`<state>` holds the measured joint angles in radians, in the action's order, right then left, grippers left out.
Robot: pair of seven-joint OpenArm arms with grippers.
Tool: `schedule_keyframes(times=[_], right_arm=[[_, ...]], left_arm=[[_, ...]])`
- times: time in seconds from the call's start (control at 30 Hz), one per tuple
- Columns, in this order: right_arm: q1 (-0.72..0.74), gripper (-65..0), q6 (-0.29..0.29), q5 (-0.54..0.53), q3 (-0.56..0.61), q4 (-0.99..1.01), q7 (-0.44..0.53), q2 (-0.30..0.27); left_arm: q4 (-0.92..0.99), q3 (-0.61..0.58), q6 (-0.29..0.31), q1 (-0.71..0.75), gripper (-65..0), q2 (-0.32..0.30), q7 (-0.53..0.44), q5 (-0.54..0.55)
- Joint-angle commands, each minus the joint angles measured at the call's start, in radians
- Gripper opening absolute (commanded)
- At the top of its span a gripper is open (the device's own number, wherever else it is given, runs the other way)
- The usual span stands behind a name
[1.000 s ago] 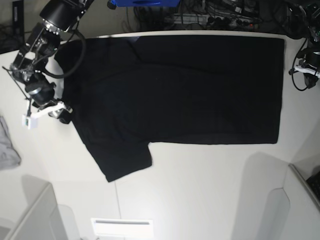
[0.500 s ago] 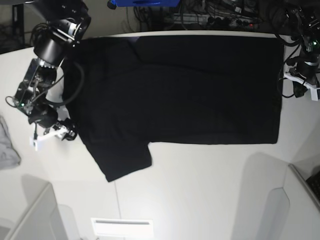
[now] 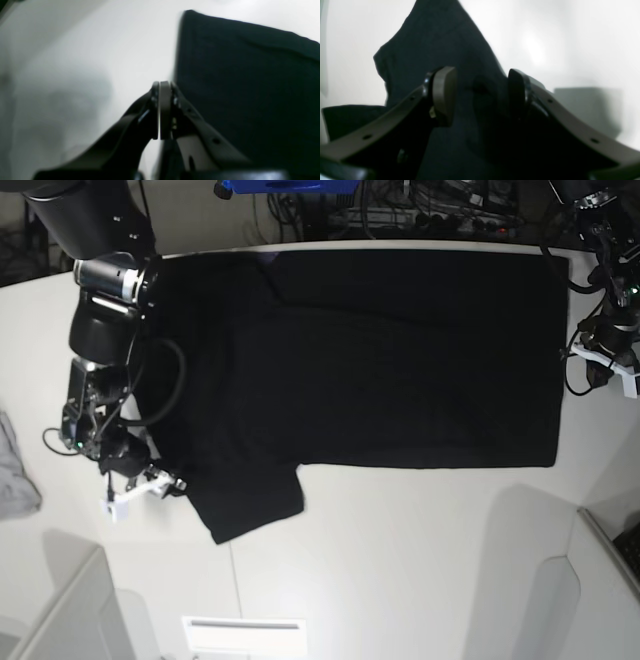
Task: Fold the T-shirt properly
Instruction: 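Move the right gripper to the sleeve-side hem corner and grasp it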
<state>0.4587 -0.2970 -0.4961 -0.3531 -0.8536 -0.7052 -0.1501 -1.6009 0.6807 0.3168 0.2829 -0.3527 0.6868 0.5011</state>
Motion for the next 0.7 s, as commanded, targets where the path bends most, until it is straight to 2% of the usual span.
schedule_keyframes(times=[0.0,0.13,0.3,0.5,0.6,0.67], right_arm=[[0.051,-31.5,-0.006,-0.008,-0.002,0.017,0.025,-0.024],[0.136,-23.7,-0.006,-0.008,-0.001,0.159,0.048,-0.046],[0.148,-23.7,-0.006,-0.008,0.004,0.228,0.103,-0.056],[0.148,-23.9,-0.008,-0.013,0.184,0.248,0.118,-0.053],[0.147,-24.2,-0.008,-0.013,0.187,0.248,0.118,-0.050],[0.147,-27.3,-0.008,-0.013,0.191,0.248,0.120,-0.050]], left_arm=[[-0.013,0.014,-0.003,-0.003,-65.0,-0.019,-0.019,0.008],[-0.017,0.015,-0.003,0.002,-65.0,-0.019,-0.019,0.008],[-0.011,0.017,-0.003,0.005,-65.0,-0.022,-0.019,0.006],[-0.002,0.014,-0.005,-0.003,-65.0,-0.027,-0.019,0.006],[0.003,0.015,-0.005,-0.003,-65.0,-0.027,-0.019,0.006],[0.003,0.015,-0.005,-0.003,-65.0,-0.027,-0.019,0.006]])
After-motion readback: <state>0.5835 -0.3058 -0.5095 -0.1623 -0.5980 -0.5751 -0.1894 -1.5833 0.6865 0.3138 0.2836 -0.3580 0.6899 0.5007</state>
